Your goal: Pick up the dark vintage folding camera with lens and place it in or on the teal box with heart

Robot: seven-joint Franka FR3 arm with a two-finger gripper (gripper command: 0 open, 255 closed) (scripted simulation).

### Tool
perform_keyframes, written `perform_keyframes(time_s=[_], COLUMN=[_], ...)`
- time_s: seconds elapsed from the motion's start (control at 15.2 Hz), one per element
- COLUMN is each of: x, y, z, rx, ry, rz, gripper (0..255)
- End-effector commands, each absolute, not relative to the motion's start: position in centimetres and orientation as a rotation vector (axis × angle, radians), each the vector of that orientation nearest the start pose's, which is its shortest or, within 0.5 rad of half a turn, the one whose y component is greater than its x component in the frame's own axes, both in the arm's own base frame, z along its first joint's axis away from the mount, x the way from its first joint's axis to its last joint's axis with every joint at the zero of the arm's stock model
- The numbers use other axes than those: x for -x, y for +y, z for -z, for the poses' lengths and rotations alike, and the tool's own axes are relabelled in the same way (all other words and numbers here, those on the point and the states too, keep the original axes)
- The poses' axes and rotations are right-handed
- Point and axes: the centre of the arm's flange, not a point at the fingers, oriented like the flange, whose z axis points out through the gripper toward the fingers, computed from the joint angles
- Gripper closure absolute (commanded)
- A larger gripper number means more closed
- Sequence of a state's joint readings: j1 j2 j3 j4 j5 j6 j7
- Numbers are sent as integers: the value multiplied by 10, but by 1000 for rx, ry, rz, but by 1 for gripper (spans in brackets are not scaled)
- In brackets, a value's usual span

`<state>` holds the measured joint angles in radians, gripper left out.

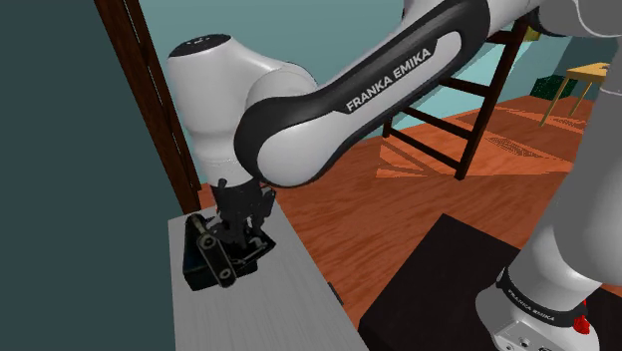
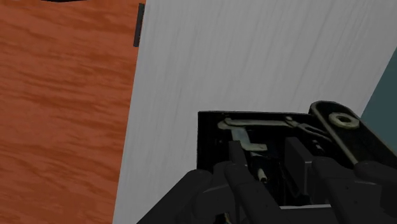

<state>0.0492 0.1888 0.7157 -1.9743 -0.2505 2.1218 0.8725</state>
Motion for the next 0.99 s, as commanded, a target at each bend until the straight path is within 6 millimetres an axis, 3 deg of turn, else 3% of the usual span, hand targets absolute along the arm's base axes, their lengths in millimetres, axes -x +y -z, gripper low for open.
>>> perform_keyframes(time_s=[0.0, 0.73, 0.92], x=[-465, -610, -610], y=[388, 377, 377], z=[-400, -409, -393], rx=[3193, 3193, 3193], ry=[-22, -22, -22], rz=[121, 121, 121], gripper=[255, 255, 255])
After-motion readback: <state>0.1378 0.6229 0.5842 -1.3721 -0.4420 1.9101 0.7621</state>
